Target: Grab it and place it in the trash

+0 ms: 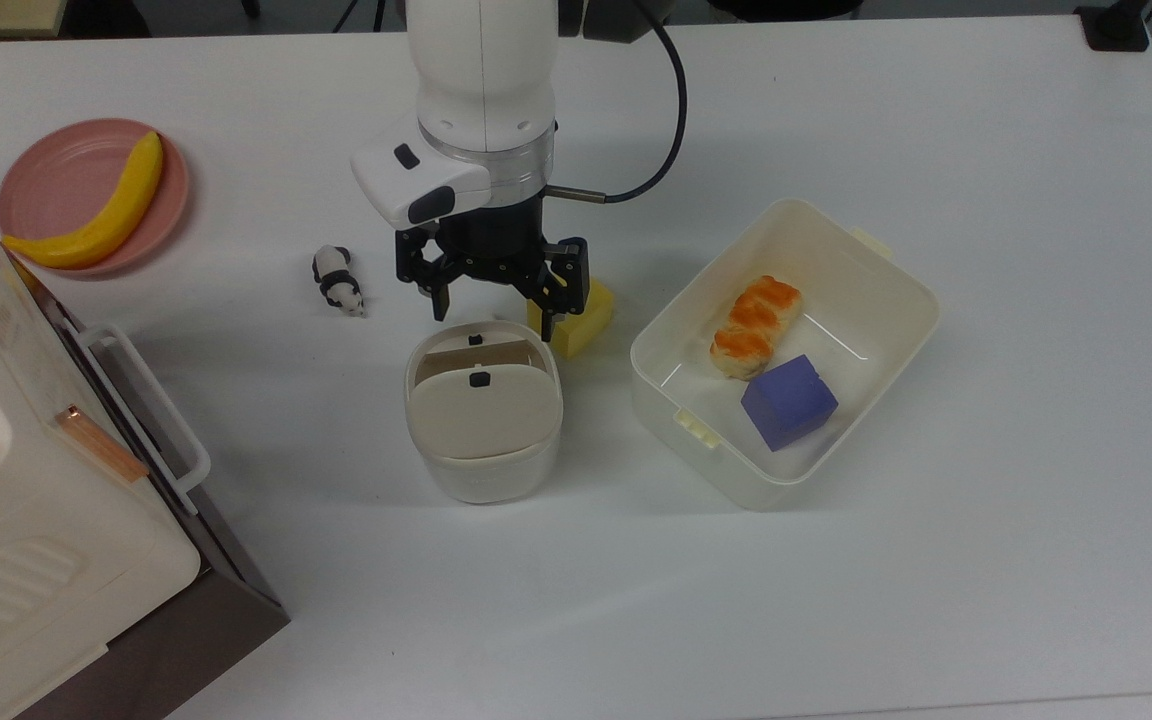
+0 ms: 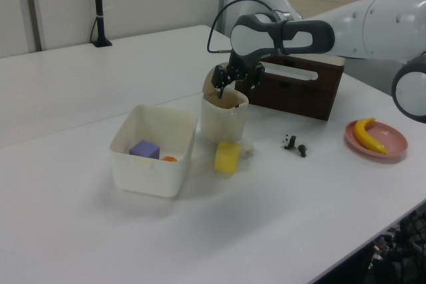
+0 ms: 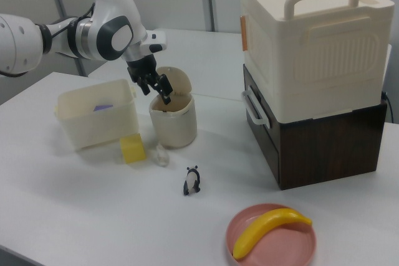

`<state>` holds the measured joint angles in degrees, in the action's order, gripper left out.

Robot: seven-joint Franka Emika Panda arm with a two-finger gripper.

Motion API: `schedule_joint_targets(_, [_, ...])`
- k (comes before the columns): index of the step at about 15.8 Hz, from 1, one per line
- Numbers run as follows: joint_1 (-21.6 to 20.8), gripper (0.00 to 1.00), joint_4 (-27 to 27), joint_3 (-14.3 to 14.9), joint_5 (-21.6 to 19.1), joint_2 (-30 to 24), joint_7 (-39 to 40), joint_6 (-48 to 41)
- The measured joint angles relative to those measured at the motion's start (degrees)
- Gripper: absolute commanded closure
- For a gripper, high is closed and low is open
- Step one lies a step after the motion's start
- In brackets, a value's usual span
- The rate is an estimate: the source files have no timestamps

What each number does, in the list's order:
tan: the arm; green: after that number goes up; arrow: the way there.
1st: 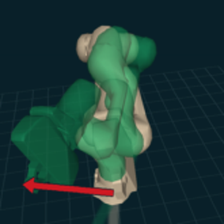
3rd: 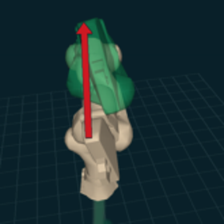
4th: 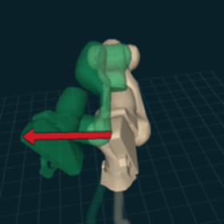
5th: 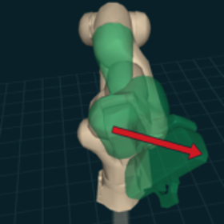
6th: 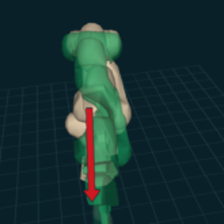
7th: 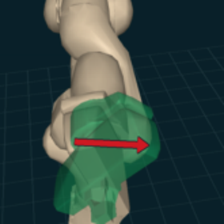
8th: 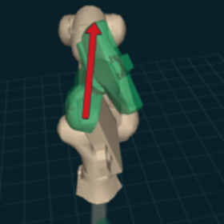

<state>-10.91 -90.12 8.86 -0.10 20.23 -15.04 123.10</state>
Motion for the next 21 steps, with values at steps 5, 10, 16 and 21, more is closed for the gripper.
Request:
schedule_joint_targets(5, [0.5, 0.00, 1.5, 0.5, 0.0, -4.2, 9.2, -18.1])
schedule_joint_targets(10, [4.7, 0.04, -0.7, 0.7, 0.0, -5.9, 21.7, -25.8])
schedule_joint_targets(16, [5.9, 0.07, -13.2, 0.7, 0.0, -3.9, 22.4, -6.2])
schedule_joint_targets(21, [5.1, 0.32, -17.2, 0.4, 0.0, -1.7, 22.4, 0.8])
